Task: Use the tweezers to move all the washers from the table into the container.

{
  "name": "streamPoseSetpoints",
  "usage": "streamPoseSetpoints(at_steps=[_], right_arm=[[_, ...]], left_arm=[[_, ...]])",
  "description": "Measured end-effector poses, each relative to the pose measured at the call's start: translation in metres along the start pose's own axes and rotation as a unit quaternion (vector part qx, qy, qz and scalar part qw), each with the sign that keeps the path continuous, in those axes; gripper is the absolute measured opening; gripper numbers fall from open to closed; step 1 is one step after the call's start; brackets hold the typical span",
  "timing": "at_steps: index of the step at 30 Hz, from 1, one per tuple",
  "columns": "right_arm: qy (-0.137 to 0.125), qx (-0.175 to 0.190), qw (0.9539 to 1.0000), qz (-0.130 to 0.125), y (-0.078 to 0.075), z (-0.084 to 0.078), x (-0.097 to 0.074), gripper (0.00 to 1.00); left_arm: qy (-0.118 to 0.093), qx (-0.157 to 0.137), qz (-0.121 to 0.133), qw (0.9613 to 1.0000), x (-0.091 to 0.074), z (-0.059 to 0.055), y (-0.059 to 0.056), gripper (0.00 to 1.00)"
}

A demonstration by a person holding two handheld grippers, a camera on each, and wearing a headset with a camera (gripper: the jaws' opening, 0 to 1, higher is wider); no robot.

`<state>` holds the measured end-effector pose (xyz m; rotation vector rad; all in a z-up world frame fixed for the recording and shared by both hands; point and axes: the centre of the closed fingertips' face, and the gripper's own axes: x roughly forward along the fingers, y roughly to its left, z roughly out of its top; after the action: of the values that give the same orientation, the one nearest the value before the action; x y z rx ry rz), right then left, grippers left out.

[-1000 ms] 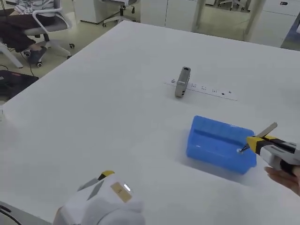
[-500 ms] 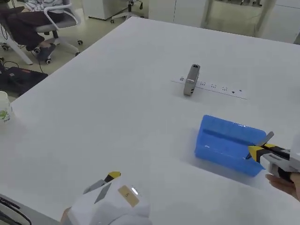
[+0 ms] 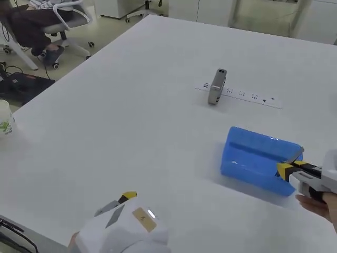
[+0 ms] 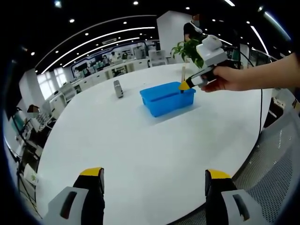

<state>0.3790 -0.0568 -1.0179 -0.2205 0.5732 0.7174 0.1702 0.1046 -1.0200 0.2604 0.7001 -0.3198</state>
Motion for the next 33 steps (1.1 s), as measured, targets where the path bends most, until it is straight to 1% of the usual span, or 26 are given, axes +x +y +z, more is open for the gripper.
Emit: streamPoseSetpoints(at_steps=[5, 8, 12, 17, 20, 21, 22, 23, 24, 25, 27, 29, 31, 32, 33], right_arm=[[0.005, -0.002, 1.0, -0.001, -0.006, -0.004, 0.005, 0.02], [0.008, -0.004, 1.0, 0.0, -0.006, -0.006, 0.006, 0.02], [0.012, -0.008, 0.9999, -0.004, -0.01, -0.009, 0.008, 0.03], [0.013, -0.008, 0.9999, -0.002, -0.014, -0.01, 0.01, 0.03], [0.012, 0.002, 0.9999, 0.0, -0.011, -0.009, 0.008, 0.03], [0.009, -0.001, 1.0, 0.001, -0.01, -0.008, 0.007, 0.03], [0.01, -0.002, 1.0, 0.001, -0.009, -0.007, 0.005, 0.03], [0.008, -0.004, 1.0, 0.001, -0.008, -0.006, 0.002, 0.03], [0.005, -0.007, 1.0, 0.001, -0.007, -0.004, 0.0, 0.03], [0.002, -0.014, 0.9999, 0.0, -0.007, -0.002, -0.003, 0.03], [0.0, -0.017, 0.9999, -0.004, -0.007, 0.001, -0.007, 0.03], [-0.01, -0.019, 0.9998, -0.005, -0.005, 0.007, -0.015, 0.03], [-0.016, -0.023, 0.9996, 0.004, 0.001, 0.012, -0.023, 0.03], [-0.022, -0.021, 0.9995, 0.011, 0.007, 0.016, -0.028, 0.03], [-0.029, -0.018, 0.9992, 0.018, 0.012, 0.02, -0.033, 0.03]], left_arm=[[-0.001, 0.0, 0.001, 1.0, 0.0, 0.0, 0.0, 0.9], [0.0, -0.001, 0.002, 1.0, 0.0, 0.0, 0.001, 0.9], [0.003, 0.002, 0.002, 1.0, 0.0, -0.001, 0.0, 0.9], [0.004, 0.011, -0.001, 0.9999, 0.0, 0.0, -0.002, 0.89], [-0.001, 0.014, -0.009, 0.9999, 0.0, 0.002, -0.005, 0.88], [-0.005, 0.013, -0.019, 0.9997, -0.001, 0.004, -0.008, 0.86], [-0.014, 0.013, -0.023, 0.9995, -0.003, 0.008, -0.01, 0.82], [-0.037, 0.013, -0.024, 0.9989, -0.006, 0.016, -0.01, 0.78], [-0.045, 0.012, -0.025, 0.9986, -0.007, 0.02, -0.011, 0.77], [-0.049, 0.009, -0.03, 0.9983, -0.008, 0.021, -0.012, 0.78], [-0.041, 0.001, -0.041, 0.9983, -0.009, 0.021, -0.014, 0.78], [-0.046, 0.003, -0.046, 0.9978, -0.012, 0.025, -0.014, 0.76], [-0.056, 0.013, -0.056, 0.9968, -0.017, 0.036, -0.016, 0.75], [-0.067, 0.027, -0.06, 0.9955, -0.02, 0.046, -0.017, 0.74], [-0.073, 0.036, -0.063, 0.9947, -0.021, 0.053, -0.017, 0.73]])
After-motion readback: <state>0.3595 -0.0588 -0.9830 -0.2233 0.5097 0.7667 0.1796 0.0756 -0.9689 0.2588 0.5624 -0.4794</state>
